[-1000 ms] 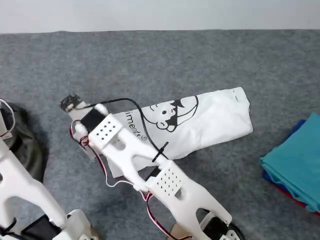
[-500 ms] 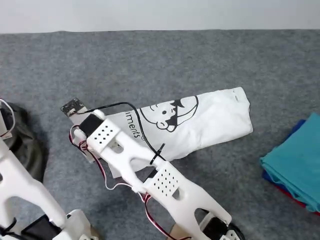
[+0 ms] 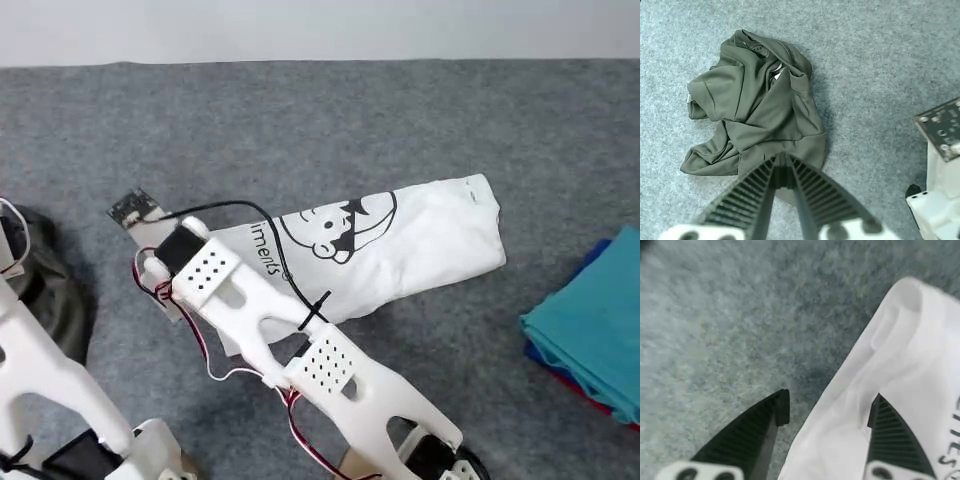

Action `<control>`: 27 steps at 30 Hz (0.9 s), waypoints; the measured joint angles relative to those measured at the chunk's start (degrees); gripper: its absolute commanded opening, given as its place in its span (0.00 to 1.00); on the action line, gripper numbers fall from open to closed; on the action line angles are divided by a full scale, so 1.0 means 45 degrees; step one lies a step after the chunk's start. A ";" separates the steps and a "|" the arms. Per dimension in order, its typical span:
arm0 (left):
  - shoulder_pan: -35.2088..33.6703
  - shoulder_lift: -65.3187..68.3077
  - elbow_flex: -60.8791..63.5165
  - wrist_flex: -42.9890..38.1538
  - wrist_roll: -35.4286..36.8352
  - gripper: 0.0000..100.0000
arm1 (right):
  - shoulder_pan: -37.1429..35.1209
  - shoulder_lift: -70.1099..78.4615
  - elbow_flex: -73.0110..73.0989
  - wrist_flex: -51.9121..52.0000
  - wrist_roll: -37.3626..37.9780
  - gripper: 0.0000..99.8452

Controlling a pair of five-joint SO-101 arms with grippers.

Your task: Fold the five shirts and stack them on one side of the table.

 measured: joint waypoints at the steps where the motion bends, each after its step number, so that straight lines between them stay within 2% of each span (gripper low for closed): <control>1: 0.0000 0.0000 0.0000 0.0000 -0.0098 0.00 | 0.0000 0.0137 0.0000 0.0000 0.0000 0.26; 13: 0.0000 0.0000 0.0000 0.0000 -0.0352 0.00 | 0.0586 0.0957 -0.0488 0.0000 0.0020 0.26; 21: 0.0000 0.0000 0.0274 -0.0391 -0.0352 0.00 | 0.1211 0.1055 -0.0664 0.0371 0.0274 0.12; 27: 0.0000 0.0000 0.0352 -0.0469 -0.0352 0.00 | 0.1524 0.1055 -0.0684 0.0567 0.1192 0.08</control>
